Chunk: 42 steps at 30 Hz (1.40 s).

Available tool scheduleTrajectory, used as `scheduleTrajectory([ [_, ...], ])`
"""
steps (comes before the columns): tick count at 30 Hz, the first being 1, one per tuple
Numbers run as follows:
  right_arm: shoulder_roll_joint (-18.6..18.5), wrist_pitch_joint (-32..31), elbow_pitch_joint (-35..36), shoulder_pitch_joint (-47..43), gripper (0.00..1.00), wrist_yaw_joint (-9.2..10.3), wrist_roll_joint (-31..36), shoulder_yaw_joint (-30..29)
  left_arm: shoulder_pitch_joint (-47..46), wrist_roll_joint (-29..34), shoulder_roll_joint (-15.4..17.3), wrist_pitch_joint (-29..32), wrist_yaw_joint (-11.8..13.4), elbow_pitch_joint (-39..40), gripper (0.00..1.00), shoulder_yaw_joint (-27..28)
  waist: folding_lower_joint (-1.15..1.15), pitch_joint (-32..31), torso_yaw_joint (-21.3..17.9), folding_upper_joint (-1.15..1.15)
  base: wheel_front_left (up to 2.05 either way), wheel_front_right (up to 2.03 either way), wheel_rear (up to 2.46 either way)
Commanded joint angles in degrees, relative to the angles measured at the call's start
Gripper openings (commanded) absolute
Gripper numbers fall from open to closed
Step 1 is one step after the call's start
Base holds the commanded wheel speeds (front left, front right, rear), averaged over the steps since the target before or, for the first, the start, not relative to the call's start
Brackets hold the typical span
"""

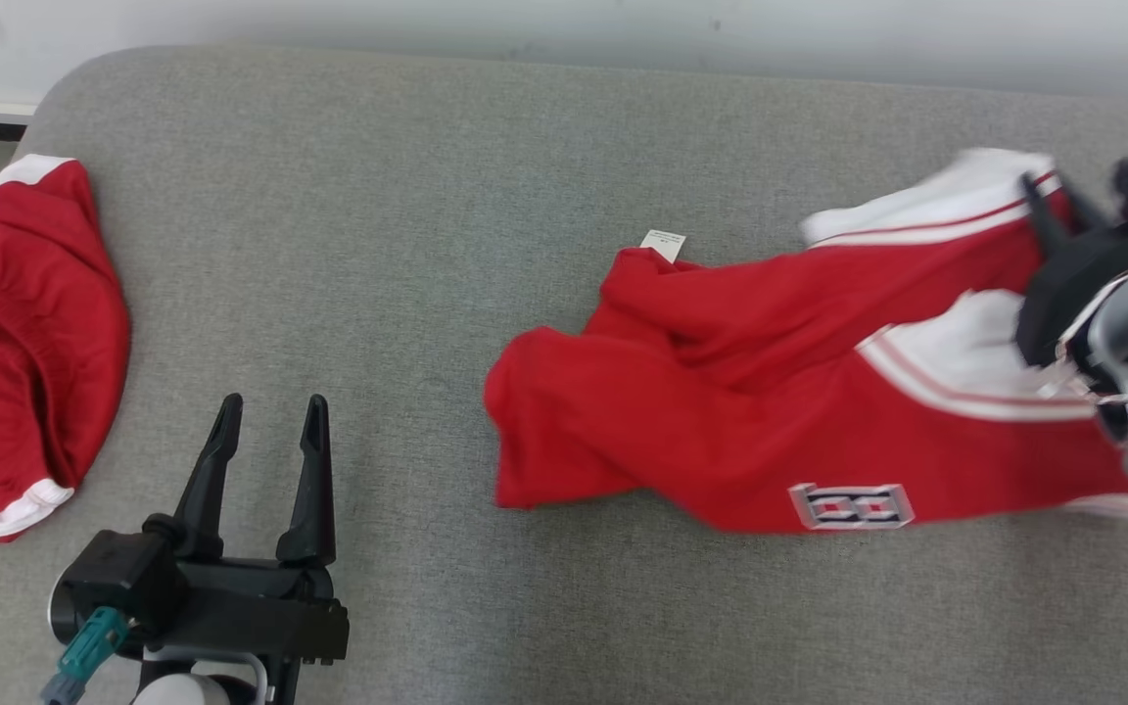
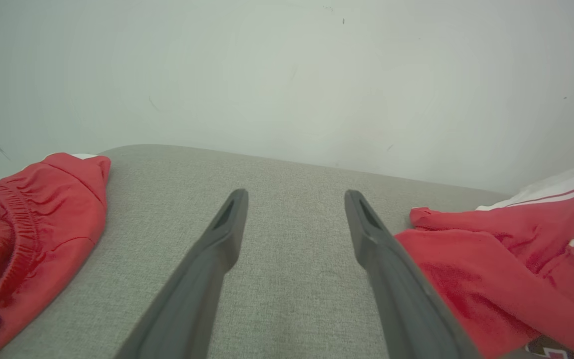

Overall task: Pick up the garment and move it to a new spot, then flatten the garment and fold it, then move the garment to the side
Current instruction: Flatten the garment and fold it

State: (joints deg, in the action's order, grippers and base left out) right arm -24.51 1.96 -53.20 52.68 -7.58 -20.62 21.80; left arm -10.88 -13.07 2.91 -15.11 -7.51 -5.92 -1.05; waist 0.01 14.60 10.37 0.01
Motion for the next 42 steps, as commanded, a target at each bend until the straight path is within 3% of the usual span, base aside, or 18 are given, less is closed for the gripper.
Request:
scheduleTrajectory([
  [1,-0.36,0.71,-0.69,0.59,0.0,0.17,0.61,-0.57,-0.56,-0.14,-0.01,-0.07,0.06,-0.01,1.0,-0.02,-0.01,-0.04,0.25,-0.01,0.0,0.0,0.0],
  [3,-0.76,2.08,-2.67,2.0,0.0,0.16,1.95,-2.04,-0.12,-0.31,-0.01,-0.06,0.06,-0.1,1.0,-0.34,-0.01,-0.08,0.54,-0.01,0.0,0.0,0.0],
  [4,-0.78,2.5,-3.74,2.37,0.11,0.16,2.55,-2.35,0.07,-0.43,-0.02,-0.07,0.06,-0.18,1.0,-0.53,-0.01,-0.08,0.68,-0.01,0.0,0.0,0.0],
  [5,-0.54,2.96,-4.76,2.69,0.94,0.16,3.03,-2.62,0.22,-0.5,-0.02,-0.06,0.06,-0.25,1.0,-0.64,-0.01,-0.13,0.77,-0.01,0.0,0.0,0.0],
  [6,-0.18,3.48,-5.67,2.9,1.0,0.16,3.47,-2.8,0.36,-0.55,-0.02,-0.07,0.06,-0.35,1.0,-0.68,-0.01,-0.25,0.79,-0.01,0.0,0.0,0.0],
  [12,2.61,9.38,-8.92,1.56,1.0,0.16,4.89,-3.82,1.98,-0.12,-0.02,-0.07,0.06,-0.86,1.0,0.18,-0.01,-3.16,-1.38,-0.01,0.0,0.0,0.0],
  [17,4.2,12.81,-5.63,-2.09,1.0,0.16,5.04,-3.79,3.45,0.99,-0.02,-0.06,0.06,-0.9,1.0,1.42,-0.01,-6.02,-4.33,-0.01,0.0,0.0,0.0],
  [24,5.8,13.25,12.1,-15.26,1.0,0.16,5.38,-7.91,5.47,2.09,0.7,-0.06,0.06,-0.52,1.0,3.68,-0.01,-8.61,-8.47,-0.01,0.0,0.0,0.0],
  [25,5.8,13.25,12.1,-15.26,1.0,0.16,5.38,-7.91,5.47,2.09,0.7,-0.06,0.06,-0.52,1.0,3.68,-0.01,-8.61,-8.47,-0.01,0.0,0.0,0.0],
  [33,10.71,13.17,33.6,-33.87,1.0,0.16,8.2,-14.47,5.94,2.28,1.59,-0.07,0.06,-0.17,1.0,5.33,-0.01,-8.39,-11.17,-0.01,0.0,0.0,0.0],
  [42,16.86,13.18,44.75,-47.98,1.0,0.16,12.54,-19.82,5.69,2.58,1.89,-0.07,0.06,-1.5,1.0,5.44,-0.01,-8.57,-11.74,-0.01,0.0,0.0,0.0],
])
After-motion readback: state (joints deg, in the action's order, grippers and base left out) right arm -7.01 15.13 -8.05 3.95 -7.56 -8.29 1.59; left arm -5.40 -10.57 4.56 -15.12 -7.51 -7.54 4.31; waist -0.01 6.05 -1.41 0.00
